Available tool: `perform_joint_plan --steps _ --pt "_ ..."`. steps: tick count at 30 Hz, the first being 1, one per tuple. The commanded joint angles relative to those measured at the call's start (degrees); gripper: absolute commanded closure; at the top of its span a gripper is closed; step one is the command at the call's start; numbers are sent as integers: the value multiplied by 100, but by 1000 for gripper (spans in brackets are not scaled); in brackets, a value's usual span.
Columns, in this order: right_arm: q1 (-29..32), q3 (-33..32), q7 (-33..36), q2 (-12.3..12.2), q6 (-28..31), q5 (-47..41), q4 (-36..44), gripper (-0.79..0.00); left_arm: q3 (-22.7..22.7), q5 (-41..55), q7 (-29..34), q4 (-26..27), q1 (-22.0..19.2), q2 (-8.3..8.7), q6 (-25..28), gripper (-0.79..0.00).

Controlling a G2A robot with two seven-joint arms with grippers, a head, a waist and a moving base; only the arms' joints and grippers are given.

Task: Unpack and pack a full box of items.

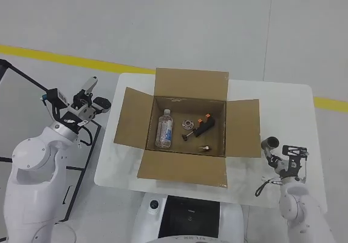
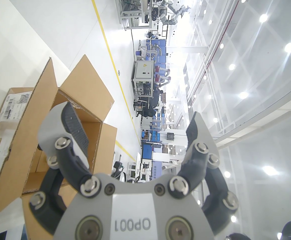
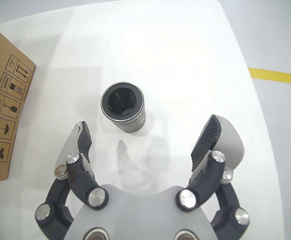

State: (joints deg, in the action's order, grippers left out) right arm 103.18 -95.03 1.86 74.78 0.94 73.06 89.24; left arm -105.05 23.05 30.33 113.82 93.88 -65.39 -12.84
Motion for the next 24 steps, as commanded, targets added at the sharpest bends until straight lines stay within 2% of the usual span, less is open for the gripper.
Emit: perform_joint_plan --steps 1,4,13,18,20,23,24 --pt "-139 88 -136 5 -16 103 -191 -785 0 0 0 0 0 0 0 -785" --pt "-458 306 -282 36 -171 193 -575 -785 0 0 0 0 0 0 0 -785" --pt "-876 609 -676 79 -421 458 -1130 -785 0 0 0 0 0 0 0 -785" --pt "-994 665 -875 94 -485 452 -1339 -727 0 0 0 0 0 0 0 -785" --pt "-1065 683 -877 99 -503 449 -1408 -727 0 0 0 0 0 0 0 -785" --pt "-1198 738 -892 112 -553 450 -1567 -668 0 0 0 0 0 0 0 -785" --pt "-1232 754 -909 116 -587 452 -1624 -625 0 0 0 0 0 0 0 -785"
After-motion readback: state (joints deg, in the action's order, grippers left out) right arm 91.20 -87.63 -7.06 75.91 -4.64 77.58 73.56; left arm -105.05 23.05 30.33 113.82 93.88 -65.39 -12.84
